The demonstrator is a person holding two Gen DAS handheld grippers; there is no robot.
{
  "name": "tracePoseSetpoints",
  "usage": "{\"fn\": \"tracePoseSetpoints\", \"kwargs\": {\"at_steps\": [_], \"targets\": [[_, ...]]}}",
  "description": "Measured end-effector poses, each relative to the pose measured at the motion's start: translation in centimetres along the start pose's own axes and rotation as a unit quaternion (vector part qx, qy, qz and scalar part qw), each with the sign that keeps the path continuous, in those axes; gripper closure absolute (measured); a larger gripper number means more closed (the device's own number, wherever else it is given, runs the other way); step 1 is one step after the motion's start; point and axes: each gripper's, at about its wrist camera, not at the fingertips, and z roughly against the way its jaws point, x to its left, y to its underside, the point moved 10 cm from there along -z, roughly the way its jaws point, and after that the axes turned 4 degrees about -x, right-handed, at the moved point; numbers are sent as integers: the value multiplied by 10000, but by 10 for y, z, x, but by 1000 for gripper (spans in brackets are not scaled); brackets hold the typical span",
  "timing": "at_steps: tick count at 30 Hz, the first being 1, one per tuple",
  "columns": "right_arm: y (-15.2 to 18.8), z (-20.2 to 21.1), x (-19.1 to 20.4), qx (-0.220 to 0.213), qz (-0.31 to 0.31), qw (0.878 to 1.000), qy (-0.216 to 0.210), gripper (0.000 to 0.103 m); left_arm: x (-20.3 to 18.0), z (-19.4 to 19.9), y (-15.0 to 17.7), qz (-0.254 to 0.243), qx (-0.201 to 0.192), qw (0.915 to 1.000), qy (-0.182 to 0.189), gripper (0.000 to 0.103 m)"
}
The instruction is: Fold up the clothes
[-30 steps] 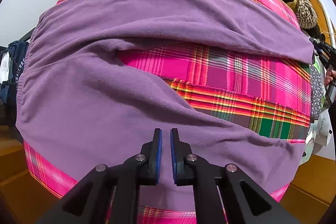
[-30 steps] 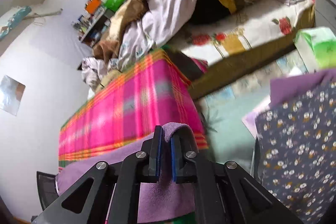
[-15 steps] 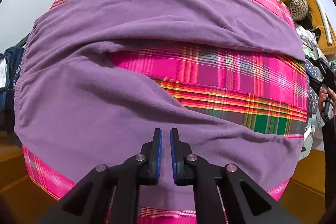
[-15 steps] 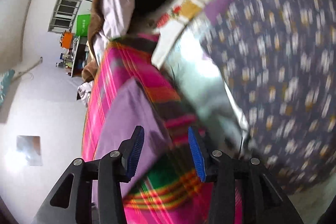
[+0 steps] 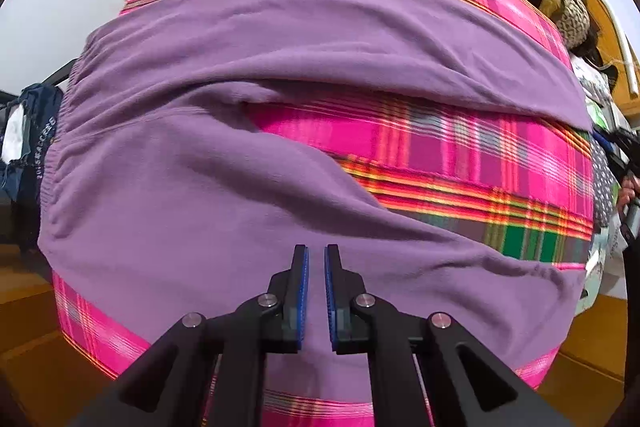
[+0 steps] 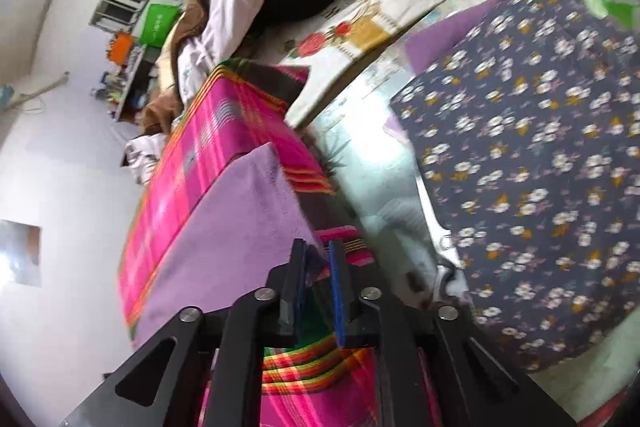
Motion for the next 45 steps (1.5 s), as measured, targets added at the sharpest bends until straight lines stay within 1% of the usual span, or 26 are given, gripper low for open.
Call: {"fn": "tracePoseSetpoints", "kwargs": {"at_steps": [1,3,5,7,9,12,13,15,19,22,26,28,29,33,36,38,40,43,45], "targets": [[1,5,1,-74,46,9999,54,84,5,1,-2,49,-35,10000,-33,95],[4,15,4,-213,162,9996,124,72,15,2,-6,152,-106,9998,-85,95],[14,25,17,-296,388,9988,22,71,25,2,-10,246,-174,9995,-124,95],[32,29,36,-229,665,9975,-115,71,32,0,-17,298,-235,9992,-133,95],[57,33,58,-135,991,9947,-239,71,36,-4,-25,285,-304,9991,-121,94],[101,31,88,192,1353,9896,-443,65,36,-10,-39,166,-427,9989,-110,94],[115,30,97,318,1409,9880,-544,65,35,-13,-44,113,-472,9988,-110,94],[149,25,114,627,1508,9837,-751,65,33,-20,-55,-67,-578,9982,-119,94],[207,16,138,1065,1741,9751,-872,65,21,-31,-76,-601,-788,9950,-136,94],[236,13,144,1279,1722,9725,-910,65,12,-42,-84,-1034,-850,9908,-211,94],[262,15,149,1392,1767,9705,-869,65,3,-59,-90,-1540,-834,9841,-309,94],[274,14,153,1453,1777,9695,-854,65,1,-65,-87,-1676,-732,9830,-174,94],[280,14,156,1477,1793,9689,-854,65,-1,-66,-85,-1751,-691,9821,-28,101],[302,12,174,1536,1934,9648,-904,65,-6,-50,-75,-2006,-740,9747,643,102],[322,5,195,1616,2169,9579,-964,65,-1,-35,-64,-2090,-702,9696,1058,102],[337,-3,211,1725,2382,9505,-1006,64,6,-26,-59,-2088,-697,9674,1252,102],[354,-15,231,1895,2644,9395,-1075,64,15,-18,-56,-2043,-715,9661,1404,102],[376,-36,258,2088,3089,9214,-1091,64,36,-4,-52,-1833,-791,9702,1372,102],[387,-50,272,2219,3276,9117,-1108,61,52,1,-55,-1608,-845,9734,1396,101]]}}
